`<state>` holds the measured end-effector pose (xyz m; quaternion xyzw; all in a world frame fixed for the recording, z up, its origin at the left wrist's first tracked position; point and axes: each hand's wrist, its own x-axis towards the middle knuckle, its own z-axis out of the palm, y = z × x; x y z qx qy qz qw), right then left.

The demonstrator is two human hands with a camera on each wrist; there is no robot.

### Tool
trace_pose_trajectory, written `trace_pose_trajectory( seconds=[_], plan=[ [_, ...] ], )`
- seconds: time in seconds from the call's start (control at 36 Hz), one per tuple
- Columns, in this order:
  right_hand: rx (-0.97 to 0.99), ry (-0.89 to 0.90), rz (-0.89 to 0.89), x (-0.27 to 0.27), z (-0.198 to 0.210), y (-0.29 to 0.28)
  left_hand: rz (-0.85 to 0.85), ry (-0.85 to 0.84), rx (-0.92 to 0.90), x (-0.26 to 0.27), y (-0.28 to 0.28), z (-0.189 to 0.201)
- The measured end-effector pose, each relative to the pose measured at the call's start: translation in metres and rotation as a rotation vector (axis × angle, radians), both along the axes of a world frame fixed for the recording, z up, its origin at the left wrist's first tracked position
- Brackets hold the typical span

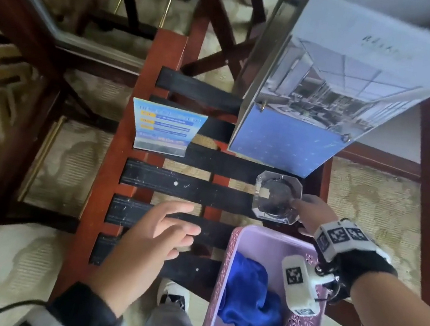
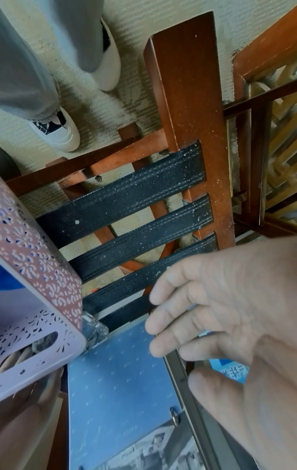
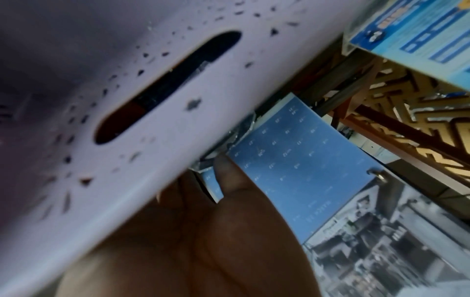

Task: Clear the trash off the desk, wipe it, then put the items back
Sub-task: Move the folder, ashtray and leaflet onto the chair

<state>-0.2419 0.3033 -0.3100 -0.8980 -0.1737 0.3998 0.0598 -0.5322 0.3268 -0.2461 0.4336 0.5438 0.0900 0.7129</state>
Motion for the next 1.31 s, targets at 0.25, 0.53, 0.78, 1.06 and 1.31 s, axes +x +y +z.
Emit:
trace_pose_trajectory(
  seconds=[0.25,0.53,0.78,1.06,1.31],
  plan=[
    [0.449,-0.291,0.086,-0.031,0.057,-0.044,0.026,-0.037,0.054,-0.032,-0.021,0.001],
    [0.670,0.121,-0.196,-0.158,0.191,-0.155,0.068,-0.089,0.050,-0.091,-0.072,0.116],
    [0.718,0.180,-0.370,-0.198,0.346,-0.268,-0.232,-0.201,0.148,-0.053,-0.111,0.268],
    [0.746,0.049,-0.574,-0.169,0.427,-0.386,-0.844,-0.382,0.495,0.024,-0.185,0.373],
    [0.774,0.017,-0.644,-0.089,0.440,-0.509,-0.929,-0.254,0.541,0.120,-0.294,0.375]
  ],
)
